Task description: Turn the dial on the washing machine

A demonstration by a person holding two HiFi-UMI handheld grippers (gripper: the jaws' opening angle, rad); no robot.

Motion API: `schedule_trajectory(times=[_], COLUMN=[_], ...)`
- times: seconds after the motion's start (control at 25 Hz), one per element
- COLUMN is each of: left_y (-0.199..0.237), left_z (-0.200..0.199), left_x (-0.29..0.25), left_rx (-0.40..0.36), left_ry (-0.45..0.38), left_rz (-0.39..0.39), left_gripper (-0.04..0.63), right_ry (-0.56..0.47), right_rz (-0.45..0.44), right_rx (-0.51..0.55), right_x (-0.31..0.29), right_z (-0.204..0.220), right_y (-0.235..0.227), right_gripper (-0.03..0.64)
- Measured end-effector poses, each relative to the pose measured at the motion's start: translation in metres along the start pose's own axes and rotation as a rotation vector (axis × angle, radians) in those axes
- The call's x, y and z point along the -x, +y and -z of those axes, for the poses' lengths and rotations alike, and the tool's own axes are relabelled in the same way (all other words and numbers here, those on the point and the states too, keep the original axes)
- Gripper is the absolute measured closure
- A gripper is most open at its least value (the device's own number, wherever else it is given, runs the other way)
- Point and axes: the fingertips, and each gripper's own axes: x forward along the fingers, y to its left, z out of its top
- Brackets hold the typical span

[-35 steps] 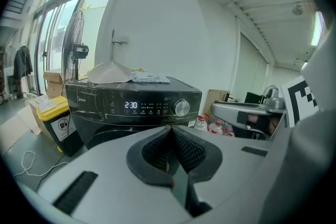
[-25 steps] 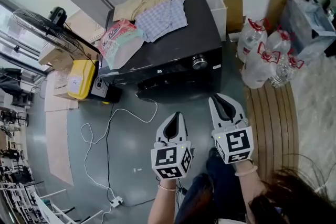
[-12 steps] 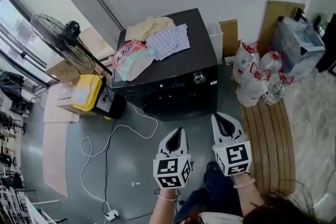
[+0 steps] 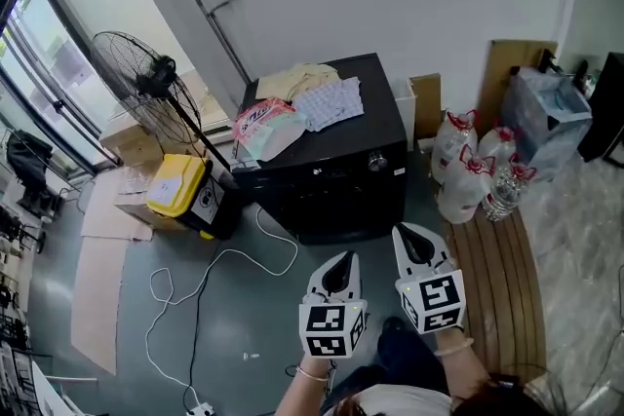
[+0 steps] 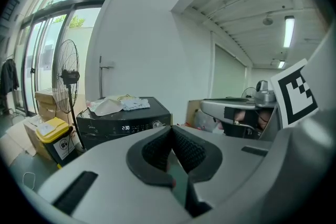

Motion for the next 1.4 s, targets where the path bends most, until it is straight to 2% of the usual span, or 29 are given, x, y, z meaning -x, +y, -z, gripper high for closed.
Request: schedule_trajectory(times=[0.28,0.84,1.4], left_y=[-0.006,-0.016,-0.018], left_z=[-0.022,-0.045,-0.047], left_x=[0.038,0.094,0.138], left_rx=[-0.004,-0.03,-0.017], left_ry=[-0.047,-0.112,-0.144], left_rz=[0.016,0.03,0.013], left_gripper=[0.578,0.578,0.578], right_ry=[-0.042,-0.081,-0.099], right_rz=[0.009,0.032,0.043], right_rx=[0.04,0.092,0.115], right_x=[0.032,0.079,0.119], right_z=[-0.029,-0.061,-0.069], right_y=[0.024,0.045,0.071], right_gripper=[0.589,0.589,0.589])
